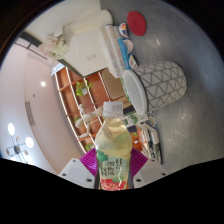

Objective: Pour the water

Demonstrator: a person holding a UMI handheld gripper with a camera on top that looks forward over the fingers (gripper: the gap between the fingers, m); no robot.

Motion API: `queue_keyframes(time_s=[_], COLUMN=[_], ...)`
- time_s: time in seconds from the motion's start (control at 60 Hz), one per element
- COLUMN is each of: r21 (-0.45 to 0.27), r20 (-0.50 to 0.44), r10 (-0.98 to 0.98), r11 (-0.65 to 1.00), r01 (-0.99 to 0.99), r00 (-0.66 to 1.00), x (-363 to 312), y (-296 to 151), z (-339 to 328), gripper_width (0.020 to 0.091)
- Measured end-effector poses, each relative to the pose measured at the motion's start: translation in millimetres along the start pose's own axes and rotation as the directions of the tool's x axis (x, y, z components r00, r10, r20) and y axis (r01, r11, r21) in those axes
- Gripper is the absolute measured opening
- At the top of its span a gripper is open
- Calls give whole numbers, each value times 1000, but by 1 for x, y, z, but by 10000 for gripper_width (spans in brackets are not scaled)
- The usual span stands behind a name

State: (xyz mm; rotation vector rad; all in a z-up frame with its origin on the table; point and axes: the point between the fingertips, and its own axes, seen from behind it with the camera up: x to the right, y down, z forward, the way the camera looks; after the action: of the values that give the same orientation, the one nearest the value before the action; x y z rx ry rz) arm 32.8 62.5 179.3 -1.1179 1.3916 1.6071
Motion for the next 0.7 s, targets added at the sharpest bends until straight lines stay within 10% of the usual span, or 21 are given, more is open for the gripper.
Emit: queue_keyframes(time_s=[0.183, 0.367, 0.7], r21=[-15, -6, -160], r20=[-26, -103, -448], r10=[-480, -918, -831], r11=[877, 386, -287], r01=[480, 923, 944], r00=[877, 383, -329], x=[-32, -75, -107], y=[4, -28, -192], z=[-7, -11, -32], gripper_width=[386, 384, 390])
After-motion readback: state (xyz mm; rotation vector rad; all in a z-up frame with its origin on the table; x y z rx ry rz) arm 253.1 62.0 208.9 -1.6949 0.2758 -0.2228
